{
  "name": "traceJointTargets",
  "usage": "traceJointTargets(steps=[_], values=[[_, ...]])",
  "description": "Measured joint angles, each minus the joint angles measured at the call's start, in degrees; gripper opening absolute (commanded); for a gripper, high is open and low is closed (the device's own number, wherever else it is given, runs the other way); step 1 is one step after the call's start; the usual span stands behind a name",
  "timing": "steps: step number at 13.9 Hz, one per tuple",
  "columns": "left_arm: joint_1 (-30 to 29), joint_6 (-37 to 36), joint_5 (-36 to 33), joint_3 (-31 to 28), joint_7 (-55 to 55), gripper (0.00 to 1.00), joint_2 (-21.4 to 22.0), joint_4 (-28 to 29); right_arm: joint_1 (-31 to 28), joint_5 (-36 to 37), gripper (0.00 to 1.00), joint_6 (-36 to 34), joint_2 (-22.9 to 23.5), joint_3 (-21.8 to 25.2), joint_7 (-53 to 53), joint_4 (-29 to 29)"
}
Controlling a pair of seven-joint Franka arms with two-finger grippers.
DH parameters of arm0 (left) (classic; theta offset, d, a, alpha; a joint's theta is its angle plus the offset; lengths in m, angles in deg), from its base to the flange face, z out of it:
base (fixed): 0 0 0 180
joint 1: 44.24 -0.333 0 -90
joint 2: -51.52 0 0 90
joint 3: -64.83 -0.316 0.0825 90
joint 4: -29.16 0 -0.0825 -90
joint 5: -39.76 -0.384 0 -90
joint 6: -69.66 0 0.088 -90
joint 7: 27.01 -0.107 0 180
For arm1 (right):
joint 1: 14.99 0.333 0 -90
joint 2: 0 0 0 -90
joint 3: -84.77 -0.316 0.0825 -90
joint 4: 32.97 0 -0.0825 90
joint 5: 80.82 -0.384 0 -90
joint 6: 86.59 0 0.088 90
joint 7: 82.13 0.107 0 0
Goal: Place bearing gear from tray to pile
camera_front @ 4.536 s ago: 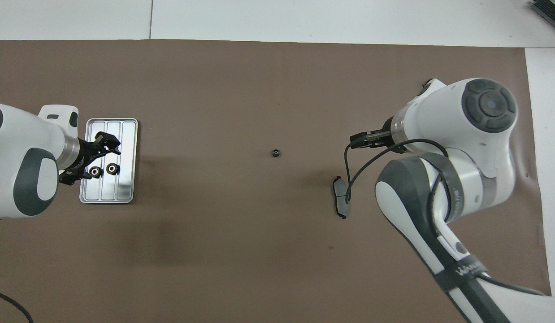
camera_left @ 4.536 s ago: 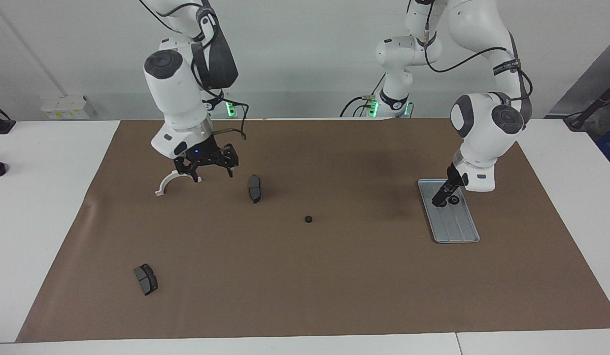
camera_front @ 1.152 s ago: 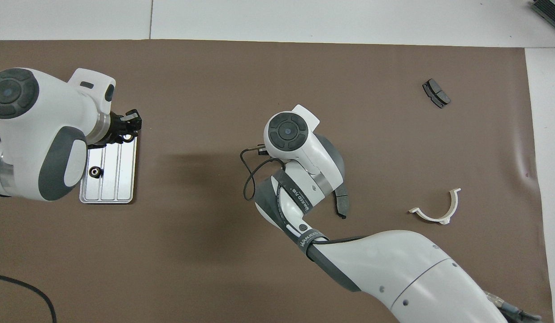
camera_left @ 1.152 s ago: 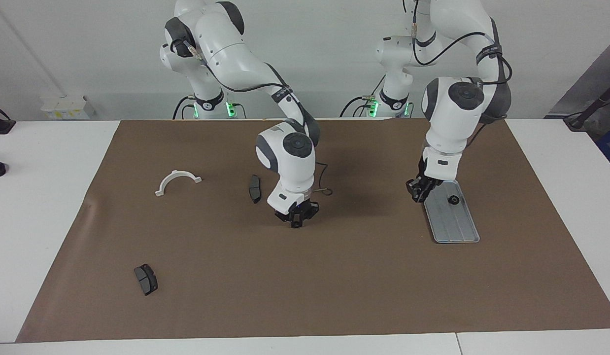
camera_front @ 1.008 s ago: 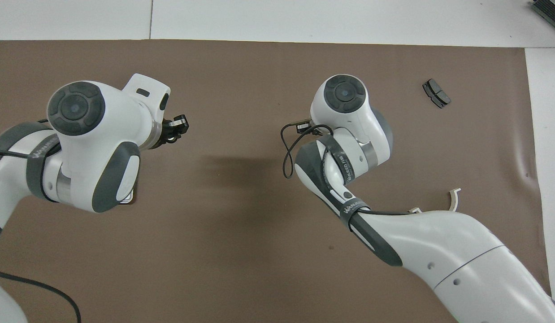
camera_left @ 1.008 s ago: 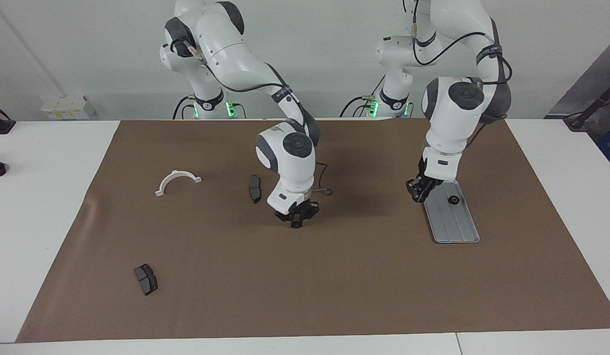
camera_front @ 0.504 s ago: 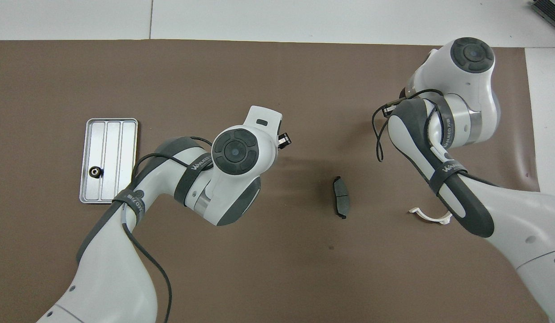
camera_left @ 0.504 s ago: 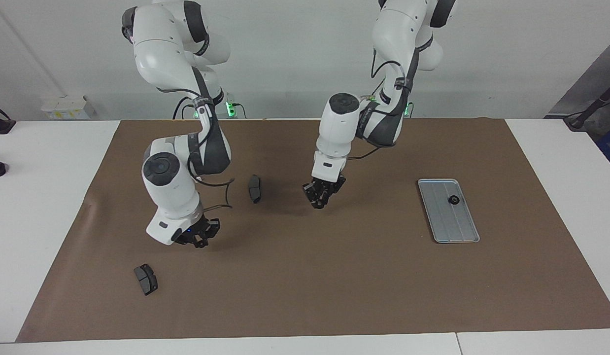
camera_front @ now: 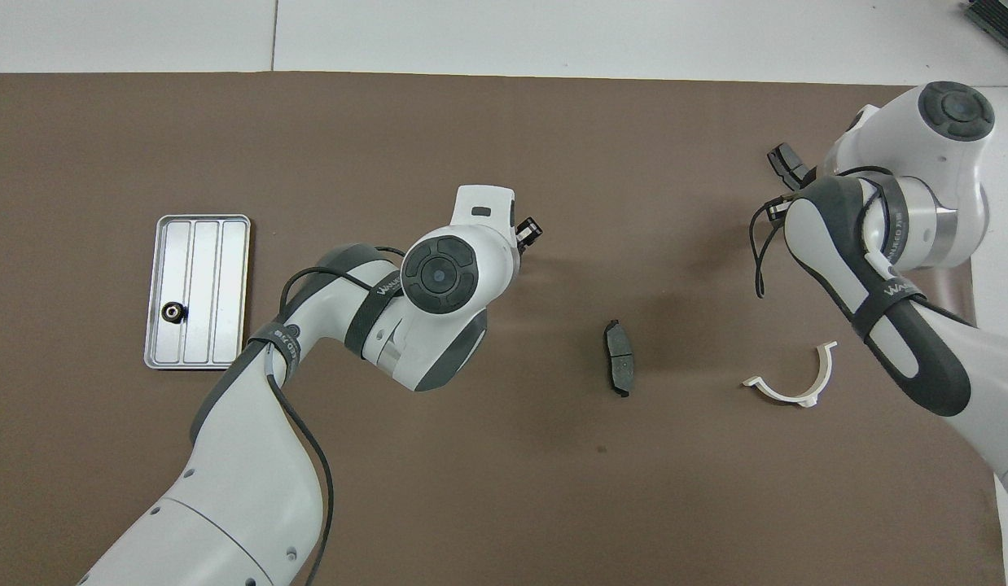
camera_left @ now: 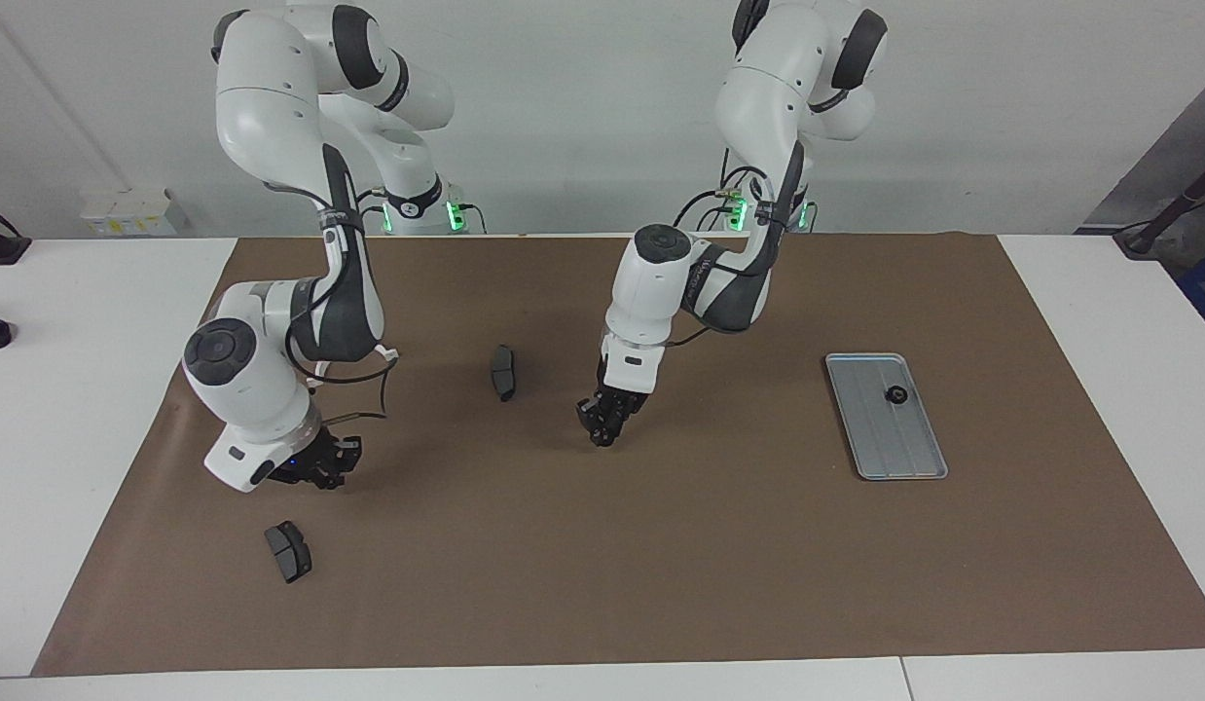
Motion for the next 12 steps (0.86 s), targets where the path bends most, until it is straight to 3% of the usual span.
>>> traceJointTargets(steps=[1, 2, 3, 4, 5, 9, 12], values=[[0.00, 0.17, 0.00, 0.00, 0.39, 0.45, -0.20, 0.09, -0.47, 0.00, 0.01, 1.86, -0.01, 0.00, -0.41, -0.76], [0.00, 0.31, 0.01, 0.00, 0.65, 0.46, -0.47, 0.10, -0.68, 0.00, 0.18, 3.26, 0.00, -0.01, -0.53, -1.43], [0.00, 0.57, 0.01, 0.00, 0.73, 0.56, -0.75, 0.11, -0.73, 0.00, 0.46, 4.13, 0.00, -0.01, -0.53, -1.92], [0.00, 0.71, 0.02, 0.00, 0.80, 0.75, -0.95, 0.11, -0.72, 0.00, 0.59, 4.34, 0.00, -0.04, -0.53, -2.15], [0.01, 0.71, 0.02, 0.00, 0.81, 1.00, -1.03, 0.12, -0.72, 0.00, 0.65, 4.34, -0.01, -0.08, -0.53, -2.21], [-0.07, -5.13, 0.02, -0.52, 0.83, 1.00, 0.28, -0.93, -0.29, -0.02, 0.69, 4.34, -0.38, -0.52, -0.02, -2.20], [-3.69, -15.90, -0.01, -1.41, -2.64, 1.00, 7.54, -1.48, 3.06, -0.01, 0.69, 4.32, -1.02, -0.91, 4.48, -2.00]])
